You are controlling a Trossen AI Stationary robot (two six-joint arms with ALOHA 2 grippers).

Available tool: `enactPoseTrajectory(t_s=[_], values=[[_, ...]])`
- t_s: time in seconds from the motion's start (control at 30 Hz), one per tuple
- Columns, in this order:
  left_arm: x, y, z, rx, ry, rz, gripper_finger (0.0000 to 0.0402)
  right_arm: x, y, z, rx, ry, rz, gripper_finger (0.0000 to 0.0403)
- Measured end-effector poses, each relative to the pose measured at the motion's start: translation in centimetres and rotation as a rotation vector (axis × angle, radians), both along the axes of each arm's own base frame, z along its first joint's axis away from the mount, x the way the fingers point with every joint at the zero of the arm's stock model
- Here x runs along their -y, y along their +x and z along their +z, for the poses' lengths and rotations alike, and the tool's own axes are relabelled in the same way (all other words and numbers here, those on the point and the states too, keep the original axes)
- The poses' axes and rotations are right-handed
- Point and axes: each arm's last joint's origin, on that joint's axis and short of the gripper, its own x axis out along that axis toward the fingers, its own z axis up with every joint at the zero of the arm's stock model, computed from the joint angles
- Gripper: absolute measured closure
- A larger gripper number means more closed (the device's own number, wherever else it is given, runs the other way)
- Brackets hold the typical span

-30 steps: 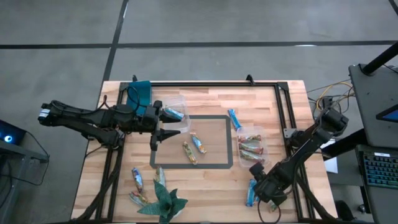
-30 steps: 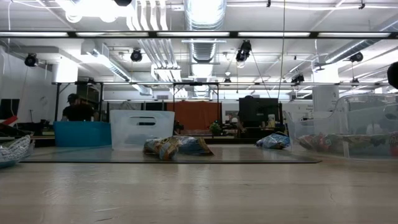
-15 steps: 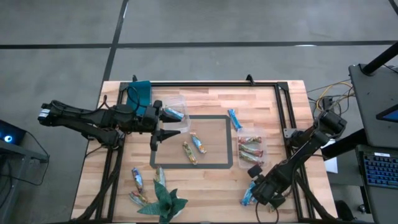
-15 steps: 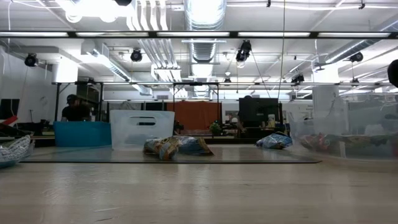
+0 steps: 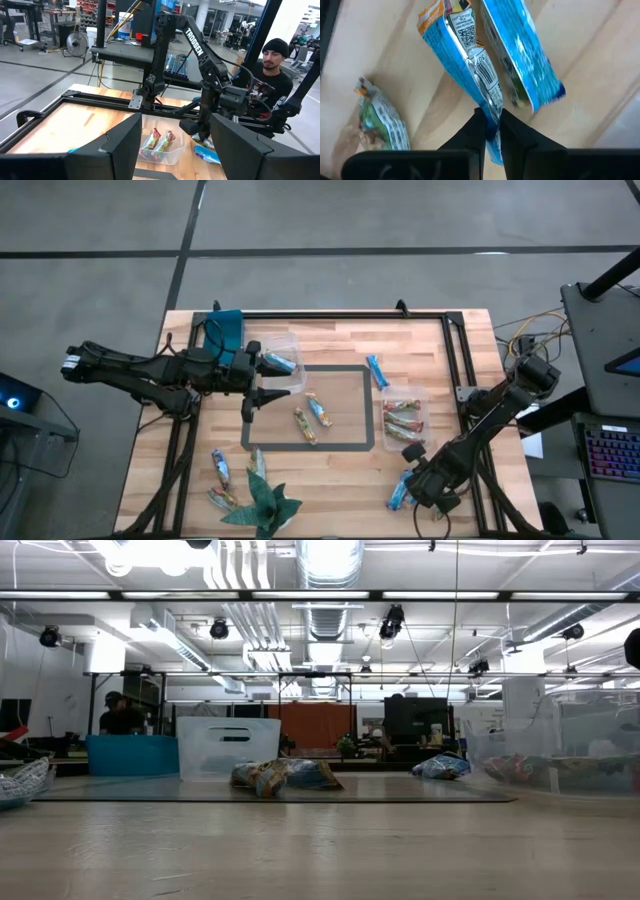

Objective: Pick and place Granola Bars by type
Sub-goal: Put the yellow granola bar into the left transparent bin

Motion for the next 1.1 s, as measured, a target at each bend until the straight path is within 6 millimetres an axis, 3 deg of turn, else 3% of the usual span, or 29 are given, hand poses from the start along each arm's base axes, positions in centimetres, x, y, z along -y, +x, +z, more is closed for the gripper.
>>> enactPoseTrajectory(t_s=[0.57,0.77,1.1], values=[[0.0,0.0,0.0,0.000,0.002,0.000,0.0184,1.7,-1.8,4.8,0.033,0.102,-0.191,0.0392],[0.0,0.0,0.0,0.000,0.002,0.000,0.0184,2.6,-2.6,7.8,0.071,0.143,-0.258,0.0394],[0.0,0.0,0.3,0.028,-0.043,0.014,0.0184,3.4,-2.4,13.4,0.324,0.188,-0.451,0.0394]])
